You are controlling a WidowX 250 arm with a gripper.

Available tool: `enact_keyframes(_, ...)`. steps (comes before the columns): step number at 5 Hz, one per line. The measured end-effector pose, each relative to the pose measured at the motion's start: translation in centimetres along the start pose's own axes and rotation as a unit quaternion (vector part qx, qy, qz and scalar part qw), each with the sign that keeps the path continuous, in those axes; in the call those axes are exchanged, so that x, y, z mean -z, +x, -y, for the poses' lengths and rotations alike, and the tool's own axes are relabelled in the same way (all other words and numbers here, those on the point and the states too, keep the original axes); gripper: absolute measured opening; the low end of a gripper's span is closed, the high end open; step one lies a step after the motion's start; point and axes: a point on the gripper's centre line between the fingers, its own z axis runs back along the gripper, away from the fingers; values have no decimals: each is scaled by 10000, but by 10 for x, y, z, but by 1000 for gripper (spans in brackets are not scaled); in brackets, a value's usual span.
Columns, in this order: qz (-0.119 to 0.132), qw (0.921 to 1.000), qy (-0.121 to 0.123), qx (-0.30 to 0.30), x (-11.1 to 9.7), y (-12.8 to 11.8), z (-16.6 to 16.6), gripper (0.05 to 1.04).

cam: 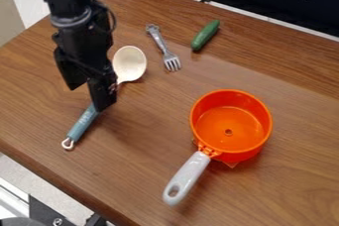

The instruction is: Move spoon to orange pan

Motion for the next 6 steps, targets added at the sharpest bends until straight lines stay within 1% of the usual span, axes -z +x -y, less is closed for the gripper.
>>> enact_keyframes(1, -32, 9998, 156, 73, 8, -11, 0, 999)
enact_keyframes(2, 77, 9997, 227, -59, 9, -11, -5, 999)
enact_keyframes(3, 65, 9995, 136, -271, 21, -14, -3, 999)
enact_keyframes(4, 36, 9991, -25, -422, 27, -15, 1, 999)
enact_keyframes(5, -22, 9980, -120, -618, 31, -13, 2, 958)
enact_keyframes(6, 54, 9974, -197, -690, 31, -13, 1, 724)
